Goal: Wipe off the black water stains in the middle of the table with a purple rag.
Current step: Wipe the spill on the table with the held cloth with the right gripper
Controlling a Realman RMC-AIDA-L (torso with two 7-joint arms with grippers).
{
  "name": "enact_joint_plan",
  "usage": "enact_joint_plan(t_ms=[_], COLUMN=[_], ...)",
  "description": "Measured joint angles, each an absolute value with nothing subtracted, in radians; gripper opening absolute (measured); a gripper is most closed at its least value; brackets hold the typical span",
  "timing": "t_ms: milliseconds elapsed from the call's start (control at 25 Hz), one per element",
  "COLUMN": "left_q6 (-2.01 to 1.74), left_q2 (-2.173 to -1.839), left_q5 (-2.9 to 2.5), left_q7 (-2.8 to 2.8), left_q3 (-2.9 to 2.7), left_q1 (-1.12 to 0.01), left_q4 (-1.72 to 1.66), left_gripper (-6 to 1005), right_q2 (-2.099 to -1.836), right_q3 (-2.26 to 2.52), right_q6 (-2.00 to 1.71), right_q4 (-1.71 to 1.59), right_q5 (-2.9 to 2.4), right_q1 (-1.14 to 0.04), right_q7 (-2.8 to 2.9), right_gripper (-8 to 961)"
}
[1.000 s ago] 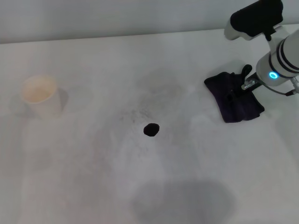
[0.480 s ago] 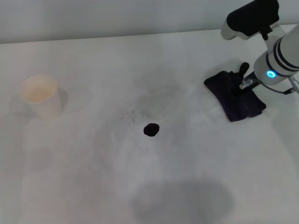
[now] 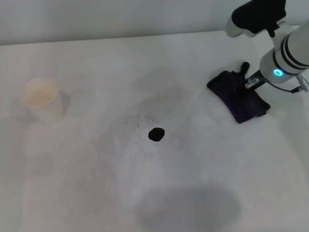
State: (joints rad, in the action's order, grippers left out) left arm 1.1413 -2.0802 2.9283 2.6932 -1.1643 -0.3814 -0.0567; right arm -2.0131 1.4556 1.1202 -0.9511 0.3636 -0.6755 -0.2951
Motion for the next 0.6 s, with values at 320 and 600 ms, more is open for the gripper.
enact_joint_plan(t_ms=[320, 600], left_q6=[1.140, 1.089], left_q2=[-2.080, -2.079], left_q5=[2.928, 2.928], left_q7=[2.693, 2.696], left_q3=[-1.164, -1.153], left_q1=[-0.383, -0.400], left_q4=[-0.057, -0.059], left_gripper=[892, 892], right_q2=[-2.018, -2.021], right_q3=[1.466, 1.519], right_q6=[1.193, 1.225], right_q4=[-0.997, -1.013], right_q5=[0.505, 0.642], right_q1=[-0.721, -0.750], right_q7=[-0.445, -0.554], right_gripper=[91, 91])
